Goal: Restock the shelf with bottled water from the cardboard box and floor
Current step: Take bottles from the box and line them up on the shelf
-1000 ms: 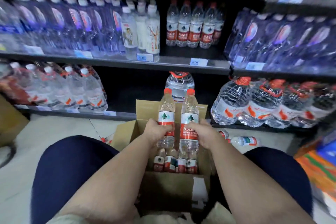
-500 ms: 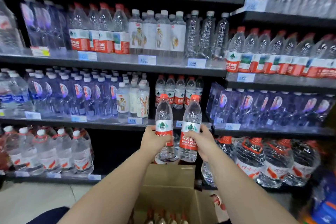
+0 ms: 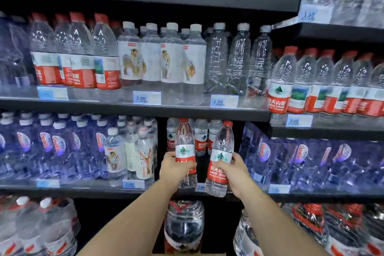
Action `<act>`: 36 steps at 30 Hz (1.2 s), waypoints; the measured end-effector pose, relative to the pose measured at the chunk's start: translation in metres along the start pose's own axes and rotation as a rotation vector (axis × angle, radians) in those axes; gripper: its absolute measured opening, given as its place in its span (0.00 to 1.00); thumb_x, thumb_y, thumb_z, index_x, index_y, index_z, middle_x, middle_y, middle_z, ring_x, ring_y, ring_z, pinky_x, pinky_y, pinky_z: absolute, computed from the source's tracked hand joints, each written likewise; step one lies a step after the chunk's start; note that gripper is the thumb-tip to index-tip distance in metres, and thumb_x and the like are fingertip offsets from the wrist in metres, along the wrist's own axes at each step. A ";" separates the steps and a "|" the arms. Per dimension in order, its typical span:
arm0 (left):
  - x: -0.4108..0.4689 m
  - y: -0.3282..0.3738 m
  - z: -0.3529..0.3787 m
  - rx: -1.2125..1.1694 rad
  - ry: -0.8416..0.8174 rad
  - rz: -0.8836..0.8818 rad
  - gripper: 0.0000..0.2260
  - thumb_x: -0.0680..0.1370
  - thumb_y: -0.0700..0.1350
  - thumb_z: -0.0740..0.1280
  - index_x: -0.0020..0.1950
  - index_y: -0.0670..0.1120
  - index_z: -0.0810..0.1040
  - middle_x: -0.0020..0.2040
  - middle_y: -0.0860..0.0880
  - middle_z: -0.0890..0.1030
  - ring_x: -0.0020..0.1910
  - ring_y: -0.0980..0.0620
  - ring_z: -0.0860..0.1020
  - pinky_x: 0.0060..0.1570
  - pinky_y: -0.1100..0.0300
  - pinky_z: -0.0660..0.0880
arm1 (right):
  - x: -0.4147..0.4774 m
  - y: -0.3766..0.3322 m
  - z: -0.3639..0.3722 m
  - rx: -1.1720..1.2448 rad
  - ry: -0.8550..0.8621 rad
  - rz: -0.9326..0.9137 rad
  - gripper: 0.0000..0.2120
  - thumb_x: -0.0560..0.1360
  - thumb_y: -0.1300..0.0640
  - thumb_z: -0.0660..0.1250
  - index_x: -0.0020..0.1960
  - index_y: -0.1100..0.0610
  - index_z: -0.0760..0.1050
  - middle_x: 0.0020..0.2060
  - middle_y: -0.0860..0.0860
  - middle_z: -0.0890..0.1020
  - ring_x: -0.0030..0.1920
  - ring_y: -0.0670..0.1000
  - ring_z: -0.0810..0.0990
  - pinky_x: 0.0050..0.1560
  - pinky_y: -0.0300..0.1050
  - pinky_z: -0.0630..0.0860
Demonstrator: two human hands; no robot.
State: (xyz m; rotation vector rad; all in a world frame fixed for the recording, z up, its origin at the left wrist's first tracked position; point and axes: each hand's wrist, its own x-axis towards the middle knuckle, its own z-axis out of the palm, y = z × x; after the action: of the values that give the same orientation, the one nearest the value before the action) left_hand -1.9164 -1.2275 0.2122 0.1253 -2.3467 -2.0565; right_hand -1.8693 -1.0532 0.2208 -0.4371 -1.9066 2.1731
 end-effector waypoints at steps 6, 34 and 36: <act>0.066 -0.008 0.020 0.045 0.026 0.068 0.28 0.64 0.40 0.80 0.58 0.46 0.69 0.49 0.49 0.80 0.45 0.53 0.80 0.46 0.58 0.77 | 0.078 0.013 0.015 -0.055 0.003 -0.057 0.29 0.66 0.67 0.77 0.62 0.54 0.70 0.53 0.54 0.82 0.51 0.54 0.83 0.53 0.53 0.80; 0.102 -0.065 0.004 0.210 0.113 0.038 0.26 0.69 0.38 0.77 0.62 0.45 0.68 0.55 0.49 0.78 0.49 0.55 0.73 0.44 0.65 0.70 | 0.115 0.076 0.068 -0.613 0.015 -0.110 0.30 0.59 0.58 0.83 0.56 0.53 0.71 0.51 0.48 0.81 0.52 0.49 0.81 0.55 0.46 0.78; 0.110 -0.064 0.007 0.203 0.130 0.009 0.25 0.68 0.38 0.78 0.59 0.45 0.68 0.56 0.47 0.79 0.49 0.53 0.74 0.49 0.61 0.70 | 0.123 0.074 0.074 -0.602 0.002 -0.090 0.29 0.60 0.58 0.82 0.54 0.53 0.70 0.48 0.47 0.80 0.51 0.49 0.81 0.53 0.45 0.78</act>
State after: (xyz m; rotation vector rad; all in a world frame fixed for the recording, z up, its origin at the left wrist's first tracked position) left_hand -2.0229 -1.2373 0.1432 0.2433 -2.4626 -1.7436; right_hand -2.0081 -1.0886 0.1465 -0.4329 -2.5051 1.5066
